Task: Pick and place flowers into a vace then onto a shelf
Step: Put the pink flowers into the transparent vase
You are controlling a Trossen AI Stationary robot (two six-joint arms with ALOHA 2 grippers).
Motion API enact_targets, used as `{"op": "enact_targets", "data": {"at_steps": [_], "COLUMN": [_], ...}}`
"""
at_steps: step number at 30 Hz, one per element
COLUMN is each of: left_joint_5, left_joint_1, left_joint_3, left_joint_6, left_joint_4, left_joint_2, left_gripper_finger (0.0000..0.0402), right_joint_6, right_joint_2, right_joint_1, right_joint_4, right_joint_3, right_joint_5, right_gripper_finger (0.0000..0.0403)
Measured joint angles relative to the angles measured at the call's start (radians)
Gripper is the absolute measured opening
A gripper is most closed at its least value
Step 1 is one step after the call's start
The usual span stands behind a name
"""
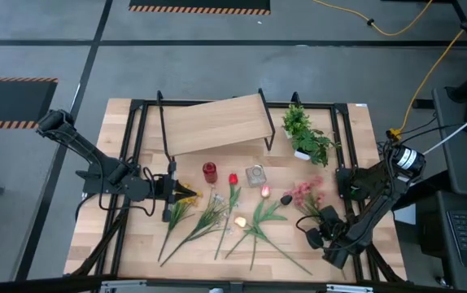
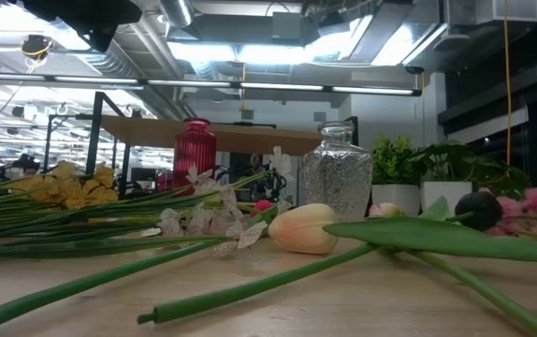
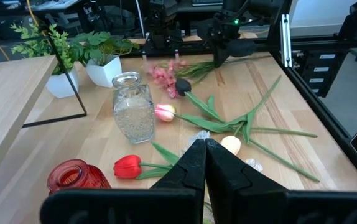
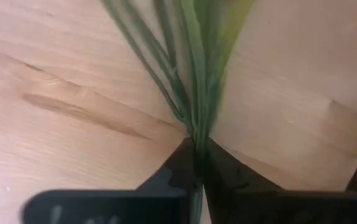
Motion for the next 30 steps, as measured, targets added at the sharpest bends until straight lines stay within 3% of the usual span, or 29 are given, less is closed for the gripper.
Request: {"op": "enact_targets", "data": {"at_steps": [12, 30], "left_joint_5": [0.0, 0.0], "left_joint_1": [0.0, 0.0], "left_joint_3": [0.0, 0.0], "left_joint_6": [0.001, 0.003], "left_joint_4": [0.0, 0.0], "left_joint_2": [0.0, 0.001], "left_gripper_finger": [0.0003, 0.0003], "right_joint_6": [0.049, 0.104], "right_joint_2": [-0.075, -0.215], "right_joint_1": [-0.015, -0.017], "right_joint_4": [-0.027, -0.279], "right_joint_3": [0.001, 0.002], "right_joint_5": [0.013, 0.107], "right_gripper_finger": [0.0006, 0.0004]}}
